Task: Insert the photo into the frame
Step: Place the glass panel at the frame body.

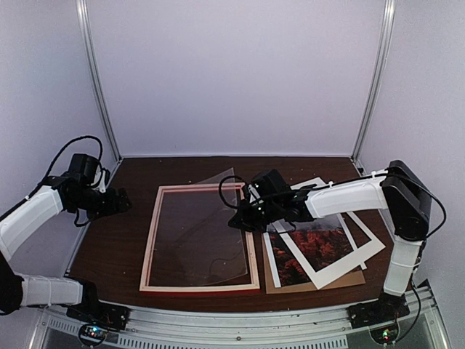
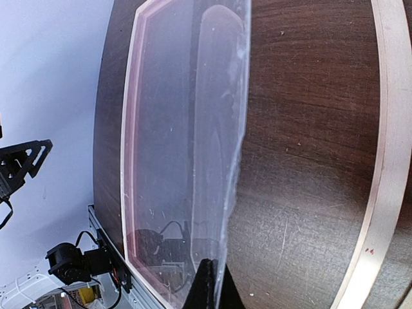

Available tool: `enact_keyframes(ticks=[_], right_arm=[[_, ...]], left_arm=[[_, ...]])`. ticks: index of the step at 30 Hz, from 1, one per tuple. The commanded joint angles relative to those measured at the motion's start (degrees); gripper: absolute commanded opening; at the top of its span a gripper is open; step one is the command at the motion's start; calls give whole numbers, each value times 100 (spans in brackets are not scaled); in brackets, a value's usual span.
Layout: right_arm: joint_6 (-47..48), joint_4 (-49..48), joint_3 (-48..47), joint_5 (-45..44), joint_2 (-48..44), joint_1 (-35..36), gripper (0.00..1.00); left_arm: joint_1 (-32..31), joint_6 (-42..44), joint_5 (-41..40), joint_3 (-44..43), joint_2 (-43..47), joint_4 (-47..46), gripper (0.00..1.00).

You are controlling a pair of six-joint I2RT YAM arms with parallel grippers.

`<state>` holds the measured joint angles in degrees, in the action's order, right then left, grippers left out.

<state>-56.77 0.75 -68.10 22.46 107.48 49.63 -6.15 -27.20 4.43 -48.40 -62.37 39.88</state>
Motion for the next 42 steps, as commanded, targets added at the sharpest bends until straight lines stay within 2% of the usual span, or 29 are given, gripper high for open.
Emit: enact_keyframes(ticks=[1,42], right_arm=[[87,108,16,-269,-74,-23,0],[111,287,-79,-319,77,12,0]], left_arm=[[38,92,153,42,-39,-252,98],[30,83,193,84,-67,-284,98]])
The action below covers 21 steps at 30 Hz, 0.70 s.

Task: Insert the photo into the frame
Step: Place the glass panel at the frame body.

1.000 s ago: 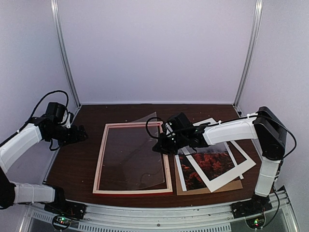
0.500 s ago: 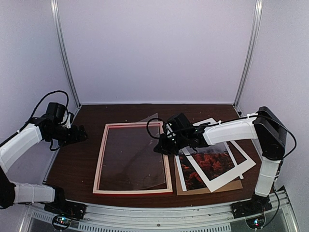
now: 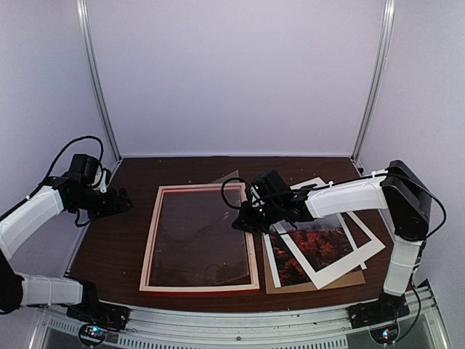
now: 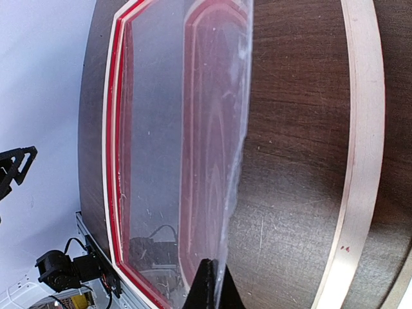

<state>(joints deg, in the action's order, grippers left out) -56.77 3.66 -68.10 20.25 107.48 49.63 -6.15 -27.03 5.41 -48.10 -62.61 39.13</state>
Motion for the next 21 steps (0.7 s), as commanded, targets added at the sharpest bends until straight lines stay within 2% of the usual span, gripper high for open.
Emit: enact_keyframes(ticks=[1,9,21], right_arm=[[109,-41,-76,-69,72,11,0],[268,14,-415,131,-190,16,0],[512,865,-1645,76,-613,375,0]], left_arm=[[32,59,109,66,-43,-217,98],[-59,-84,280,257,-143,-393,98],[-53,-165,-32,123,-124,-338,98]])
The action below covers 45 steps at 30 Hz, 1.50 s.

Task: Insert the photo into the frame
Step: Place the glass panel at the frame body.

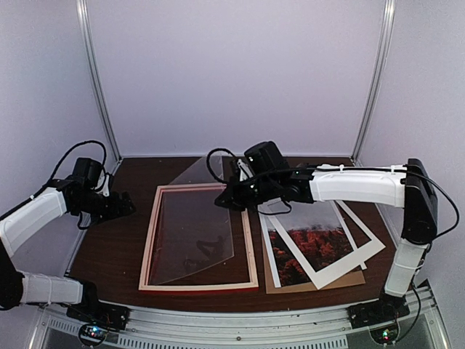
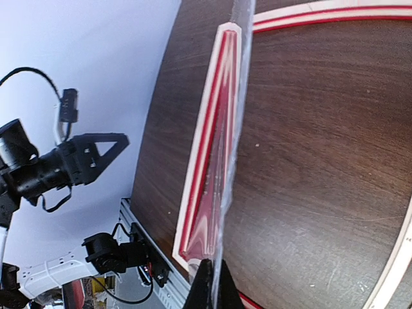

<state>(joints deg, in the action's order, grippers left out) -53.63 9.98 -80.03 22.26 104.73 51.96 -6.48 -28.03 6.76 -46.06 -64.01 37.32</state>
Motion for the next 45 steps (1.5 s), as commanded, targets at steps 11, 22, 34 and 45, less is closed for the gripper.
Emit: enact_keyframes(ticks=[11,22,34,45], right_arm=[[115,299,-1312,119,43,366,0],[-173,-132,-1526,400,390,420,0],[-865,-1156,-390,472,496,95,0],[-648,-533,-1232,541,276,122,0]], left_arm=[[-14,-80,-880,-160,281,8,98],[68,-158,-1357,-121,531,146,98],[62,-262,-295,104,348,-280,98],[64,-357,-273,253,248,-490,98]])
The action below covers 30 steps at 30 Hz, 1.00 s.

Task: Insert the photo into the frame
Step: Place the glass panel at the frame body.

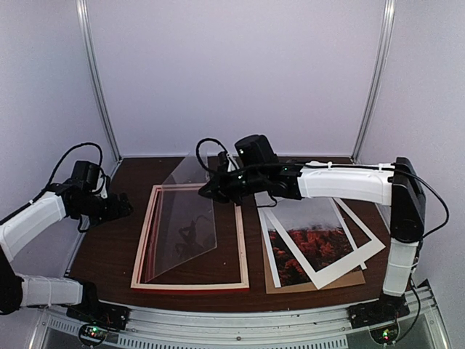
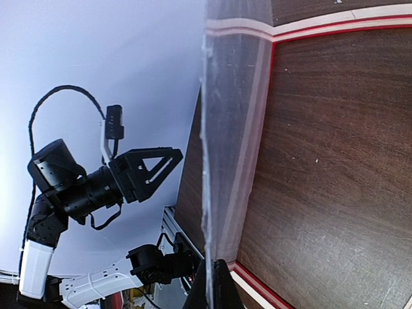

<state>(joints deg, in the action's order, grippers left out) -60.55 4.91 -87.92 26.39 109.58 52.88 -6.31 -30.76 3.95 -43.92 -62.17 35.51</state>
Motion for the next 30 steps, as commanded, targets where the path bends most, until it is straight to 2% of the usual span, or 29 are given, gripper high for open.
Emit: enact_keyframes(ticks=[1,8,13,19,24,30], right_arm=[[48,8,-536,138,-197,56,0],[-9,148,-1353,272,128,283,0],[13,273,-1687,260,428,383,0],[-164,-214,-876,70,569,293,0],[-409,-843,-15,-36,660,116,0],[-306,-854,651,-196,592,-34,0]], left_arm=[[48,-69,-55,15,92,-277,98],[227,59,-825,-303,273,220,98],[753,88,-805,-512,391,540,98],[898,108,-722,-481,503,509,98],[895,58,31,-161,432,105,98],[829,57,547,167,165,-192,98]])
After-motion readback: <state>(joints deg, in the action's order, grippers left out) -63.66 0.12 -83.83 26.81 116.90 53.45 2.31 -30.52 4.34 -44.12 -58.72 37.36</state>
